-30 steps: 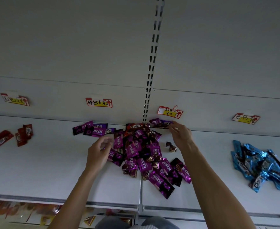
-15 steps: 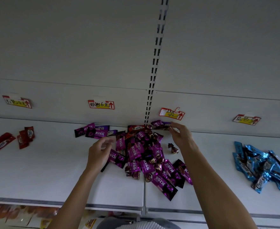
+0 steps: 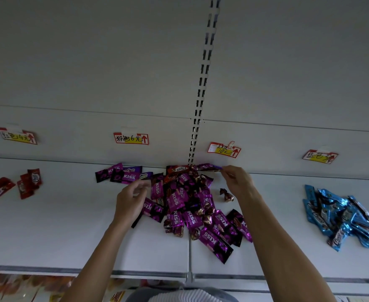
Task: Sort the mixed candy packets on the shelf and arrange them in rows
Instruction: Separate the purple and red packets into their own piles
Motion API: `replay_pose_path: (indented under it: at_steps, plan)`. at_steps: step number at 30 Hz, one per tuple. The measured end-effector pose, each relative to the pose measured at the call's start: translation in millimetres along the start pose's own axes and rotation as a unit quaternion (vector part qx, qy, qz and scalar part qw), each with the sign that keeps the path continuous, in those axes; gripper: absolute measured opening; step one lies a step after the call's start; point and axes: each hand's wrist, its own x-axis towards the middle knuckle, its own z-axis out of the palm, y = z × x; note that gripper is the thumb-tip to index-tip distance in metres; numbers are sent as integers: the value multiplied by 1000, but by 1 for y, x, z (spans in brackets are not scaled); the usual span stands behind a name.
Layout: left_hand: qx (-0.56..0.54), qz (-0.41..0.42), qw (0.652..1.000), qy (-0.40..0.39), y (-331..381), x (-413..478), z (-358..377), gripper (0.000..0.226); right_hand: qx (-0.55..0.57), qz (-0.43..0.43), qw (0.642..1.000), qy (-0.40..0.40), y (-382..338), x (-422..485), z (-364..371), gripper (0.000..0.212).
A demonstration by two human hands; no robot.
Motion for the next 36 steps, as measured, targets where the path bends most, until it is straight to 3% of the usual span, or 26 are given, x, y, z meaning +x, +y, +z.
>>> replay_pose_path:
  at_steps: [3, 6, 11, 12, 14, 16, 18, 20, 24, 26, 28, 30, 36]
  plan:
    - [-4, -3, 1000, 1, 2, 3, 1, 18, 6, 5, 999, -35, 4, -5, -7, 29]
    - [-7, -1, 1000, 4, 3, 5, 1, 17, 25, 27, 995, -92, 7, -15, -19, 10]
    - [31, 28, 999, 6, 5, 13, -2, 19, -226, 11, 970, -86, 7, -26, -30, 10]
    - [42, 41, 998, 6, 4, 17, -3, 20, -280, 20, 956, -83, 5, -27, -27, 11]
    - [78, 62, 995, 3, 1, 23, -3, 23, -449, 16, 893, -36, -2, -23, -21, 13]
    - [133, 77, 988, -10, -6, 29, -2, 29, -556, -65, 827, 51, -6, -19, -12, 17]
    - [190, 84, 978, -32, -14, 33, 1, 38, -560, -182, 804, 85, -4, -15, -1, 12]
    - [242, 77, 966, -52, -22, 36, 1, 48, -537, -240, 808, 38, 1, -14, 12, 20]
    - [333, 55, 938, -83, -32, 37, 2, 59, -549, -272, 790, -29, 17, -5, 18, 50]
    - [348, 63, 932, -73, -32, 36, 2, 55, -574, -275, 770, -41, 26, 3, 17, 50]
    - [339, 79, 936, -52, -31, 35, 1, 49, -640, -274, 717, -22, 31, 9, 18, 47]
    - [332, 86, 939, -36, -30, 33, -1, 44, -661, -286, 694, -1, 32, 12, 22, 43]
    - [302, 83, 949, -28, -32, 28, -1, 39, -607, -329, 722, 38, 36, 15, 31, 36]
